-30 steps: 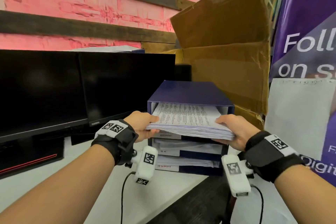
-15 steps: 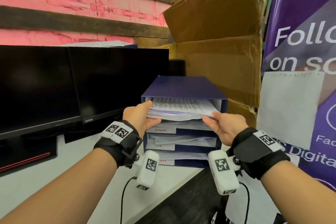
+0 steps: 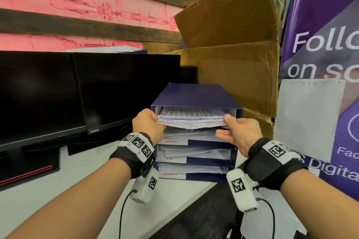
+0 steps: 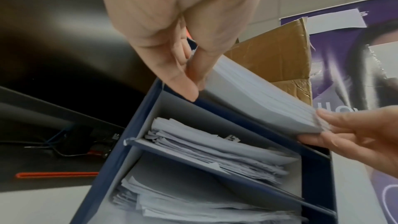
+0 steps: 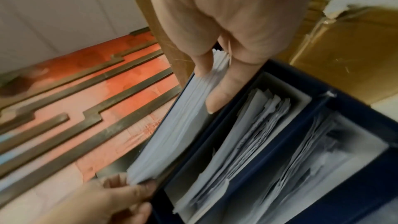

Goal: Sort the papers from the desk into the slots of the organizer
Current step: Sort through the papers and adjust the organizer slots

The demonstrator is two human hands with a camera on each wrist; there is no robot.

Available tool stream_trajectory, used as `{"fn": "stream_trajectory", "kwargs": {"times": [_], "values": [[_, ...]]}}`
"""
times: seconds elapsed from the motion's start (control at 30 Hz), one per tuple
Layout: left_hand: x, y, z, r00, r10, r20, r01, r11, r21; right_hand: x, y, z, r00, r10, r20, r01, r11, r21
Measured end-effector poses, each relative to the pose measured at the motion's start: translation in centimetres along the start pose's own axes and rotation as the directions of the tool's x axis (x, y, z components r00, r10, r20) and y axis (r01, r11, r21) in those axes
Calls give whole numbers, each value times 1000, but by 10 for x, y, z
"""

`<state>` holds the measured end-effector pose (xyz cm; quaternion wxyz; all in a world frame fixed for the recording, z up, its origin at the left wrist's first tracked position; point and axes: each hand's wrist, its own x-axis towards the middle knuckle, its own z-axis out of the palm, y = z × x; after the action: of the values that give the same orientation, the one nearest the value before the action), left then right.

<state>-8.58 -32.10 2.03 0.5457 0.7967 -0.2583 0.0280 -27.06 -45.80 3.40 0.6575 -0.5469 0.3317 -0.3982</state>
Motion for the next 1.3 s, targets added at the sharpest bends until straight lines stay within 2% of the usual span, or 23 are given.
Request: {"fn": "stream_trajectory", "kwargs": {"times": [0.1, 0.2, 0.3, 0.4, 0.5, 0.63, 0.73, 1.03, 1.13, 1.23, 1.3], "values": [[0, 3, -1, 1000, 1, 29, -2, 1000, 11, 2, -3, 1, 997, -73, 15, 75, 978, -196], [-5, 4, -6, 996, 33, 88, -34, 999, 13, 6, -3, 3, 995, -98, 8, 95, 947, -306], [-2, 5, -9, 996, 71, 44, -72, 997, 15, 9, -1, 5, 995, -102, -22, 85, 918, -388], [5, 7, -7, 992, 126, -24, -124, 989, 85, 11, 1, 5, 991, -130, -18, 109, 895, -433], [6, 10, -3, 992, 129, -5, -127, 981, 149, 13, 7, 0, 989, -151, 10, 138, 873, -468], [7, 6, -5, 997, 72, 29, -75, 990, 116, 15, 12, -5, 985, -163, 61, 169, 820, -546], [9, 4, -9, 996, 88, 11, -89, 989, 122, 20, 14, -6, 985, -167, 50, 163, 782, -602], [10, 19, -5, 988, 156, 4, -143, 894, 424, 22, 9, -1, 960, -278, -20, 170, 642, -748], [8, 17, -1, 980, 194, 49, -190, 826, 531, 19, 11, -2, 934, -356, 26, 231, 546, -805], [5, 11, -1, 963, 251, 99, -257, 747, 614, 6, 13, -5, 877, -462, 135, 317, 343, -884], [4, 9, -1, 949, 293, 117, -296, 694, 656, -3, 13, -6, 843, -485, 233, 355, 176, -918]]}}
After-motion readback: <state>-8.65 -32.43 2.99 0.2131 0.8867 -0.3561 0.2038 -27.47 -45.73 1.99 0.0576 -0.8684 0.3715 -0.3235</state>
